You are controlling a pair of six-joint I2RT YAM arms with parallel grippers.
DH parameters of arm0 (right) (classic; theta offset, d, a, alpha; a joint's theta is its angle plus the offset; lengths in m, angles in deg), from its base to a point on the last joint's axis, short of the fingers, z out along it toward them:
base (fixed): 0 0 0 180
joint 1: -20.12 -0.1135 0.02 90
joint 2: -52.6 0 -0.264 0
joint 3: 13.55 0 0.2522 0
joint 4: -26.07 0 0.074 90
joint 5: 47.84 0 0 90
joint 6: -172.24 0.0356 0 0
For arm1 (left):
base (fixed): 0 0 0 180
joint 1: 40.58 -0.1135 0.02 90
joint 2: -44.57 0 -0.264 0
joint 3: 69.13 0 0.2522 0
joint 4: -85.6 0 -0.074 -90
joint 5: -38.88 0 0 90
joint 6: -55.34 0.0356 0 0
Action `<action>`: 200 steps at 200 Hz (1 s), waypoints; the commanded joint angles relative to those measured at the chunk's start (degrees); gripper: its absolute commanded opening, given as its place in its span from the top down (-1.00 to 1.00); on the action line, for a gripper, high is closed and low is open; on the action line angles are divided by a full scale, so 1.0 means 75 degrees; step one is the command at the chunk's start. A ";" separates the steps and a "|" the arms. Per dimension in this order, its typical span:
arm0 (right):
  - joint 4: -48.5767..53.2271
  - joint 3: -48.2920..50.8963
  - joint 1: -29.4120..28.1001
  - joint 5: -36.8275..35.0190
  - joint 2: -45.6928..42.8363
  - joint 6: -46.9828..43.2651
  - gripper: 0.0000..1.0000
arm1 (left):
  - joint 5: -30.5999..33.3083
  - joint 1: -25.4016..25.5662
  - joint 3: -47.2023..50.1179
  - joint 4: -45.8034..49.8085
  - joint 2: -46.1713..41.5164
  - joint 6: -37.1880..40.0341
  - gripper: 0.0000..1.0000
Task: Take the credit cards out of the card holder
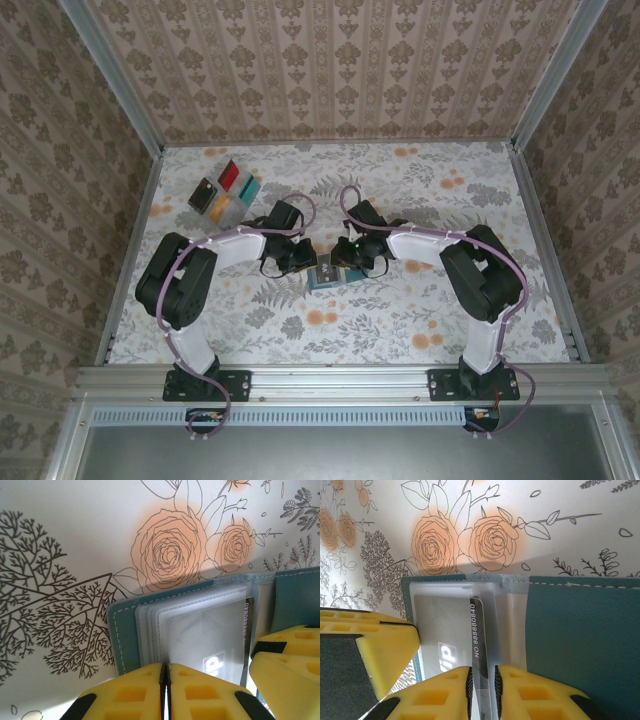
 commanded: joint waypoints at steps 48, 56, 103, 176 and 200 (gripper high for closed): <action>-0.0605 0.0363 0.0130 0.0503 0.0224 -0.0124 0.56 | 0.0196 0.0028 0.0014 0.0276 0.0293 -0.0038 0.75; -0.0690 0.0394 0.0147 0.0581 0.0224 -0.0124 0.57 | 0.0172 0.0028 0.0012 0.0270 0.0310 -0.0034 0.75; -0.1321 0.0705 0.0274 0.0979 0.0067 -0.0020 0.66 | 0.0069 0.0016 0.0002 0.0261 0.0356 -0.0068 0.75; -0.1610 0.0908 0.0403 0.1172 -0.0152 -0.0060 0.85 | -0.0046 -0.0030 -0.0205 0.0365 0.0358 0.0002 0.73; -0.1580 0.1049 0.0461 0.0974 -0.0335 -0.0158 0.87 | -0.0061 -0.0088 -0.0283 0.0454 0.0220 0.0044 0.70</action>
